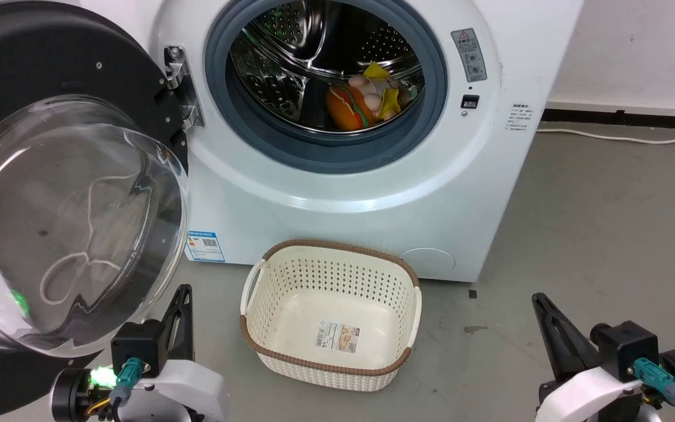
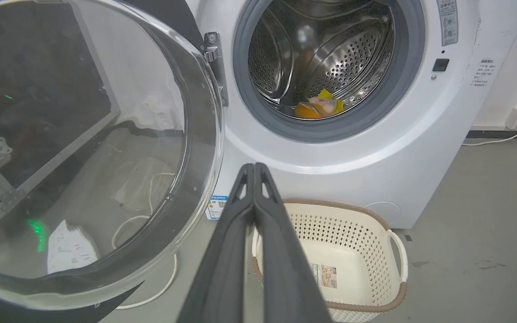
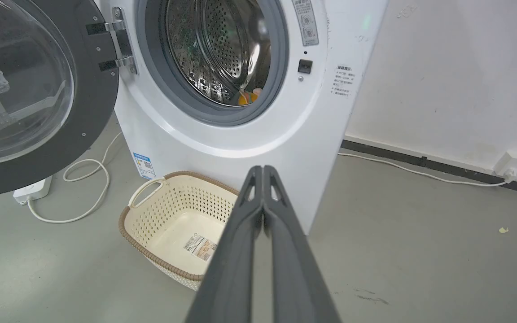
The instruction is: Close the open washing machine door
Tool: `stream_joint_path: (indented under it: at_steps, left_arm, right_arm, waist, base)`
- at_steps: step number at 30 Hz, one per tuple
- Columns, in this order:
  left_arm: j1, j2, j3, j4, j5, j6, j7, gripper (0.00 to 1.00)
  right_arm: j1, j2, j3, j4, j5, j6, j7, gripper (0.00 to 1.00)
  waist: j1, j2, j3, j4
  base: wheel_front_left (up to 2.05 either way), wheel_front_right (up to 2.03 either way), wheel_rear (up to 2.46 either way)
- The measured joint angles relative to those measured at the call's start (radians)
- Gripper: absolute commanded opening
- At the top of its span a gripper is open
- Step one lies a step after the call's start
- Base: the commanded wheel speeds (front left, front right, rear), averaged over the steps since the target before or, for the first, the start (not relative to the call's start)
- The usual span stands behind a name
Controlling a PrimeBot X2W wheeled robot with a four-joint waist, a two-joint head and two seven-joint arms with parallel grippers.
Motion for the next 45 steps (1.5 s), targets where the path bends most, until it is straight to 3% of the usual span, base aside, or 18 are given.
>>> stream_joint_path:
  at_steps: [6,7,28,45]
  left_arm:
    - [0.000,0.000,0.000,0.000,0.000,0.000,0.000,0.00]
    - [0.000,0.000,0.000,0.000,0.000,0.001,0.000,1.00]
    - [-0.002,0.000,-0.023,0.003,-0.010,0.002,-0.028,1.00]
    - [-0.003,0.000,-0.041,0.009,-0.029,0.006,-0.064,1.00]
  right_arm:
    - [0.000,0.000,0.000,0.000,0.000,0.000,0.000,0.00]
    - [0.000,0.000,0.000,0.000,0.001,0.000,0.000,1.00]
    - [0.001,0.000,-0.008,-0.001,0.012,0.000,-0.029,1.00]
    - [0.005,0.000,0.011,-0.006,0.012,0.000,-0.063,1.00]
  waist:
    - [0.0000,0.0000,0.000,0.000]
    - [0.0000,0.0000,0.000,0.000]
    - [0.0001,0.0000,0.006,0.016]
    - [0.0001,0.0000,0.007,0.121]
  base:
    - [0.00,0.00,0.00]
    - [0.00,0.00,0.00]
    - [0.00,0.00,0.00]
    - [0.00,0.00,0.00]
